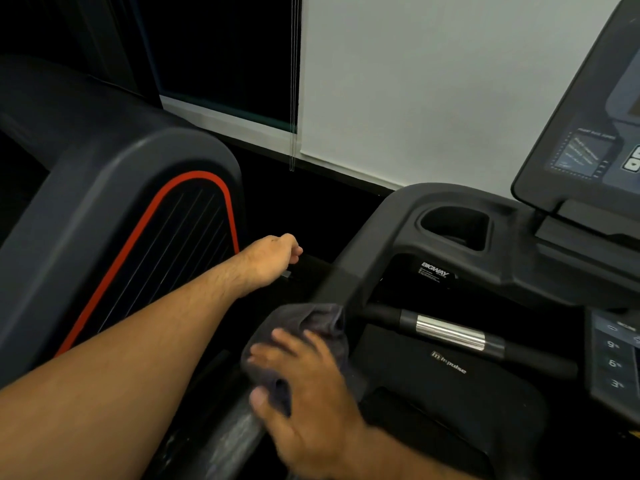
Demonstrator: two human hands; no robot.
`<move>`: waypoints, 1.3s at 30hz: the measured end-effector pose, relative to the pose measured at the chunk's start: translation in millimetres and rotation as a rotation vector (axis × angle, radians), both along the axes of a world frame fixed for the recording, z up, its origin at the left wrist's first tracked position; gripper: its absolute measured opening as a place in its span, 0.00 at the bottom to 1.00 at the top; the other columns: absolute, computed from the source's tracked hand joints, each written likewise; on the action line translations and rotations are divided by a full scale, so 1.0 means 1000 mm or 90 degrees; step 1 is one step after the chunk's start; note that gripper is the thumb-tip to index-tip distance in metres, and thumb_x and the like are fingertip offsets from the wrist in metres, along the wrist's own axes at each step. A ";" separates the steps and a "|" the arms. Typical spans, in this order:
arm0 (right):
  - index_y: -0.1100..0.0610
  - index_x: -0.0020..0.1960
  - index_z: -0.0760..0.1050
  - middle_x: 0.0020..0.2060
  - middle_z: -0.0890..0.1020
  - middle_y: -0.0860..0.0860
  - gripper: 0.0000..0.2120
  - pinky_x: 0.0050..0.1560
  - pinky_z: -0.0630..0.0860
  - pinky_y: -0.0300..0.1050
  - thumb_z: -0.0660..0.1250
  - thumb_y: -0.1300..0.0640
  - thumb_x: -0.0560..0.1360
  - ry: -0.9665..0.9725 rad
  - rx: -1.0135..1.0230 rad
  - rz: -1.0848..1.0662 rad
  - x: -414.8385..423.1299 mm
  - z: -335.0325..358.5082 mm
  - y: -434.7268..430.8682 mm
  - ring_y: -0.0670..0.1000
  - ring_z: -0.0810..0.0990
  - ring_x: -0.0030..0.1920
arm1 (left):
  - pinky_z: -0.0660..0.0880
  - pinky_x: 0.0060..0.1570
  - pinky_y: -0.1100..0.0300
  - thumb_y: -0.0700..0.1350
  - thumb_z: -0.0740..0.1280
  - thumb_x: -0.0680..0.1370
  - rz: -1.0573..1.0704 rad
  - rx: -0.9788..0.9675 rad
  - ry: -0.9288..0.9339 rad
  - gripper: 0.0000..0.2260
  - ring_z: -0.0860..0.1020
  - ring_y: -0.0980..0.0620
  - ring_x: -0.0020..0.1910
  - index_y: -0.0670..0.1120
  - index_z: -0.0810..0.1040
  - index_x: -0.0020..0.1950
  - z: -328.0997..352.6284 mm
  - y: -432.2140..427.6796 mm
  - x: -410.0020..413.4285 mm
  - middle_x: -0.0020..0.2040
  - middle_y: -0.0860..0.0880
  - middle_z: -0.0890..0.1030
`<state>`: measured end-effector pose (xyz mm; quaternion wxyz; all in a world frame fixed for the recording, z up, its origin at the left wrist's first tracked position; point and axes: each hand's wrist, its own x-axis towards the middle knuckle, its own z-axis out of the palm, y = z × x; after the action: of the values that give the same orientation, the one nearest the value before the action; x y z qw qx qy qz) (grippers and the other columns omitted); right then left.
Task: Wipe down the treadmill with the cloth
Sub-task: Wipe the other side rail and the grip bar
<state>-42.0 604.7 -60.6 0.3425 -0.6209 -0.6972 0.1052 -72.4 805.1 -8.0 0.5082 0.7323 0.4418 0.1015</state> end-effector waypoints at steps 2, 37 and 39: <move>0.42 0.60 0.72 0.59 0.80 0.39 0.14 0.67 0.62 0.43 0.51 0.43 0.81 0.022 0.015 0.039 -0.025 -0.010 -0.015 0.40 0.72 0.66 | 0.69 0.60 0.58 0.50 0.52 0.82 -0.047 -0.014 0.037 0.17 0.77 0.56 0.56 0.49 0.79 0.60 0.001 -0.007 -0.006 0.56 0.53 0.81; 0.48 0.67 0.74 0.65 0.75 0.39 0.20 0.70 0.66 0.48 0.58 0.46 0.78 0.142 0.016 -0.062 -0.009 0.014 -0.041 0.41 0.68 0.69 | 0.76 0.38 0.57 0.44 0.64 0.78 -0.149 -0.133 0.009 0.09 0.79 0.50 0.37 0.43 0.82 0.43 0.011 -0.082 -0.116 0.38 0.46 0.82; 0.47 0.64 0.76 0.59 0.79 0.39 0.17 0.63 0.72 0.43 0.58 0.45 0.79 0.236 0.031 -0.075 -0.012 0.025 -0.036 0.40 0.75 0.63 | 0.77 0.37 0.58 0.42 0.65 0.79 -0.148 -0.078 0.006 0.10 0.78 0.52 0.34 0.46 0.80 0.38 0.013 -0.088 -0.114 0.34 0.49 0.80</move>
<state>-54.2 568.5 -35.9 0.4859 -0.6217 -0.5871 0.1808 -186.6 717.4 5.0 0.5585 0.7465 0.3613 0.0113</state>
